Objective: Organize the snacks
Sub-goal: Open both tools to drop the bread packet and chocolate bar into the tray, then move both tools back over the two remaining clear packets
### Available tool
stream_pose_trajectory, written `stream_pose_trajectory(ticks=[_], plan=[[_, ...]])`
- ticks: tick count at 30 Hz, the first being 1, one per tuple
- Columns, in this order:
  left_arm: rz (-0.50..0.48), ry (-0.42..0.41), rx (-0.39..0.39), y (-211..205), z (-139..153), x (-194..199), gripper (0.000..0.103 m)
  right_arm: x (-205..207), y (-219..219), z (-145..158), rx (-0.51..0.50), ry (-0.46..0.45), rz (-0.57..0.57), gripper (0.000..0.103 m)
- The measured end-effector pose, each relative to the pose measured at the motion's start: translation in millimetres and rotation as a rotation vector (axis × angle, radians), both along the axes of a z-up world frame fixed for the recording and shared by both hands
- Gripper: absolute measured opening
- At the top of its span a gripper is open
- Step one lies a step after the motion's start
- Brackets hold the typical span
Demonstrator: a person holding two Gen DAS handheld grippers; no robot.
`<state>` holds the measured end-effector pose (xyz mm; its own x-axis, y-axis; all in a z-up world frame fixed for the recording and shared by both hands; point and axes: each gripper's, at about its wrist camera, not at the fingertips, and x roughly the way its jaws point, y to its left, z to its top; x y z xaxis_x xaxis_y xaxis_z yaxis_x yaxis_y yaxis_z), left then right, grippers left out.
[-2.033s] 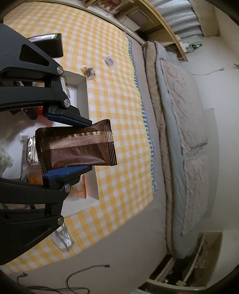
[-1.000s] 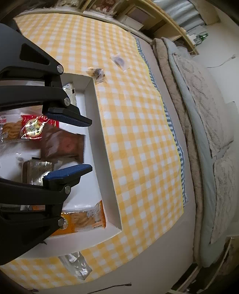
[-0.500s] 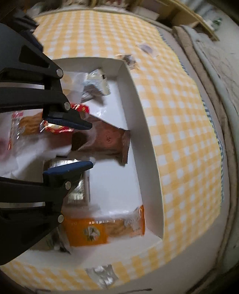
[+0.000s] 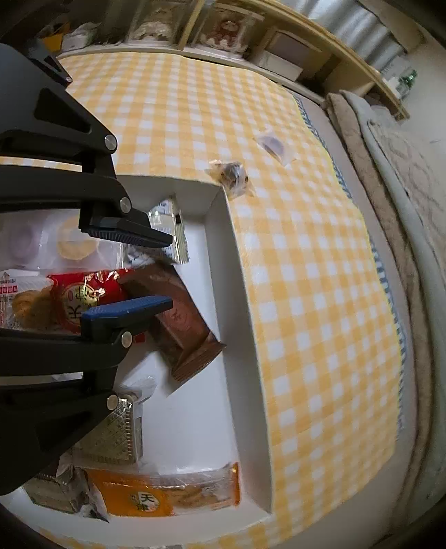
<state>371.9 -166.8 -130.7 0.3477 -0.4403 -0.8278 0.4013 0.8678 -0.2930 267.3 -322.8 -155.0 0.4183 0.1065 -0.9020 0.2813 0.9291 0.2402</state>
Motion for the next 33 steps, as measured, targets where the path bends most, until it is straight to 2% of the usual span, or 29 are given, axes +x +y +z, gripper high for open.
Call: stream_pose_trajectory(ticks=[7,8,10,11,12,15,17,18,20,26,33], plan=[[-0.012,-0.025,0.006,-2,7,-7,0.07,-19,-5,16,-0.096,-0.024,-0.04,0.031],[-0.012,-0.027,0.006,-2,9,-8,0.07,-25,-7,20,-0.11,-0.032,-0.053,0.034],[-0.013,-0.034,0.007,0,12,-11,0.07,-36,-10,28,-0.156,-0.037,-0.073,0.054],[-0.014,-0.038,0.008,0,13,-12,0.071,-42,-10,32,-0.18,-0.048,-0.078,0.068],[-0.015,-0.043,0.012,1,14,-14,0.071,-48,-10,37,-0.199,-0.062,-0.074,0.075],[-0.013,-0.064,0.027,5,19,-18,0.078,-63,-7,50,-0.253,-0.094,-0.056,0.082],[0.001,-0.087,0.039,10,22,-20,0.097,-73,-6,61,-0.268,-0.126,-0.059,0.09],[0.011,-0.098,0.044,13,23,-21,0.102,-78,-4,67,-0.275,-0.146,-0.06,0.096],[0.027,-0.112,0.046,20,27,-22,0.103,-87,0,78,-0.293,-0.175,-0.065,0.103],[0.055,-0.143,0.055,46,41,-24,0.103,-100,20,105,-0.341,-0.256,-0.075,0.103],[0.1,-0.289,0.139,87,78,-29,0.103,-89,43,117,-0.33,-0.296,-0.075,0.103]])
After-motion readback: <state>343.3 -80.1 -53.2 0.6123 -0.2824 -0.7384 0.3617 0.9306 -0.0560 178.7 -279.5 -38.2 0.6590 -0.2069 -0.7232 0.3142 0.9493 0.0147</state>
